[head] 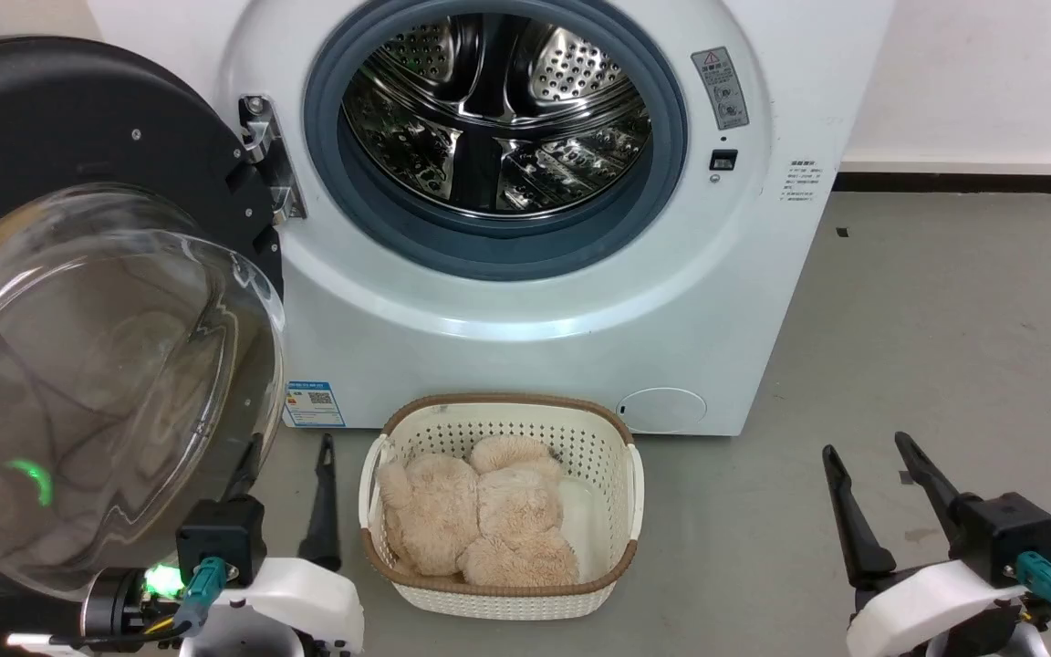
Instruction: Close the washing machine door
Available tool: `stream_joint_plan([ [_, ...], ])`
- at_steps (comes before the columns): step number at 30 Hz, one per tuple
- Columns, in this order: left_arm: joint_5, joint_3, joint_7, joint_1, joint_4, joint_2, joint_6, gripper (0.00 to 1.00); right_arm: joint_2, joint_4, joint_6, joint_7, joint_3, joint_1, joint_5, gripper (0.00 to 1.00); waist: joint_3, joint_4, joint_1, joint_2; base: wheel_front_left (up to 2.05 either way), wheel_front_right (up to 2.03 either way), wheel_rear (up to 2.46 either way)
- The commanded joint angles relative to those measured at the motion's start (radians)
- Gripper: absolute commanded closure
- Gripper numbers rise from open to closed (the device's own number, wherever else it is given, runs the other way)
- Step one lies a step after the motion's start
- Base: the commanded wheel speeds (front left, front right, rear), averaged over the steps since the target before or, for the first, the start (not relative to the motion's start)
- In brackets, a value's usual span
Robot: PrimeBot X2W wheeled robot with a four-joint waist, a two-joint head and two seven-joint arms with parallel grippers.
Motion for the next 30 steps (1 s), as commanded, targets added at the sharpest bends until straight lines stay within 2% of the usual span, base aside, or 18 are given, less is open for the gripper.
stream_joint_plan([
  [1, 0.002, -0.003, -0.009, -0.011, -0.007, 0.003, 0.007, 1.0, 0.001, -0.001, 0.0, -0.012, -0.004, -0.002, 0.009, 0.0, 0.001, 0.001, 0.0, 0.0, 0.0, 0.0, 0.0],
  [19, -0.009, -0.01, -0.047, -0.078, -0.112, 0.027, 0.04, 1.0, 0.001, -0.007, 0.0, -0.05, -0.041, -0.007, 0.041, 0.0, 0.019, 0.038, 0.0, 0.0, 0.0, 0.0, 0.0],
  [30, -0.057, 0.049, -0.07, -0.17, -0.166, 0.058, 0.013, 1.0, 0.002, -0.006, 0.0, -0.073, -0.067, -0.012, 0.052, 0.0, 0.034, 0.086, 0.0, 0.0, 0.0, 0.0, 0.0],
])
